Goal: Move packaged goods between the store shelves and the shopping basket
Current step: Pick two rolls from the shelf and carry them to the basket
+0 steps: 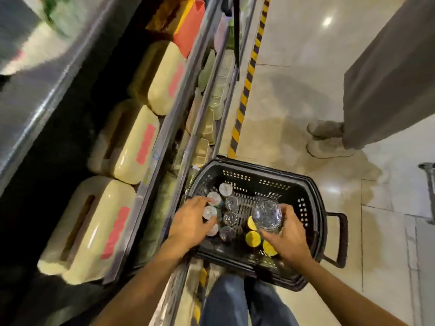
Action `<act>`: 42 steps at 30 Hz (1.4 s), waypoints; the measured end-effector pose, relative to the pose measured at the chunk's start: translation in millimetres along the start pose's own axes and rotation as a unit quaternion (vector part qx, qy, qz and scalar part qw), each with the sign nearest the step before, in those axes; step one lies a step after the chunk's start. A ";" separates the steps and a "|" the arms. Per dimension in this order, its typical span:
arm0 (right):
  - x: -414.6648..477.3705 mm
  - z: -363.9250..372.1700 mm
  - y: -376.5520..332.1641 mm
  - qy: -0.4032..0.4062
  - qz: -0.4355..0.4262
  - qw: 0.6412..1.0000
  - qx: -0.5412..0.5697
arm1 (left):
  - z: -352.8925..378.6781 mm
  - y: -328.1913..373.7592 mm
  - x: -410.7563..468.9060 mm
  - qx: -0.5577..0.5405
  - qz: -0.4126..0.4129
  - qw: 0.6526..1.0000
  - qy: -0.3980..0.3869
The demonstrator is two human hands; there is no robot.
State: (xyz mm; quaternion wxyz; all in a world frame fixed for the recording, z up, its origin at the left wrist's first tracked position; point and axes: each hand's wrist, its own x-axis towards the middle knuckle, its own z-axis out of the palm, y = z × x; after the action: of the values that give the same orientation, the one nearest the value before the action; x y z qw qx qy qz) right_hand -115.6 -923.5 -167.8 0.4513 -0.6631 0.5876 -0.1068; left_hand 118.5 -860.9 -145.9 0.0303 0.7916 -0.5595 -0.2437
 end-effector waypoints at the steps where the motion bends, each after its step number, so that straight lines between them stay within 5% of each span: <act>1: 16.0 10.5 7.5 -0.002 -0.007 1.000 -0.003 | 10.5 -9.7 14.9 0.006 0.004 1.000 0.000; 17: 150.0 183.3 156.2 -0.025 0.072 0.997 -0.016 | 197.9 -142.7 132.3 0.169 0.064 0.982 0.047; 42: 212.5 256.1 212.5 -0.123 0.133 0.972 -0.149 | 210.7 -149.1 134.2 0.143 0.094 0.975 0.142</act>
State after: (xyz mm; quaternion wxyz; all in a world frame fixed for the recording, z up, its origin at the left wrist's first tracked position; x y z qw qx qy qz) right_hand -27.7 -967.6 -550.2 0.4262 -0.6467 0.6199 0.1259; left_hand 194.2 -879.0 -426.2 0.0182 0.7582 -0.6504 -0.0423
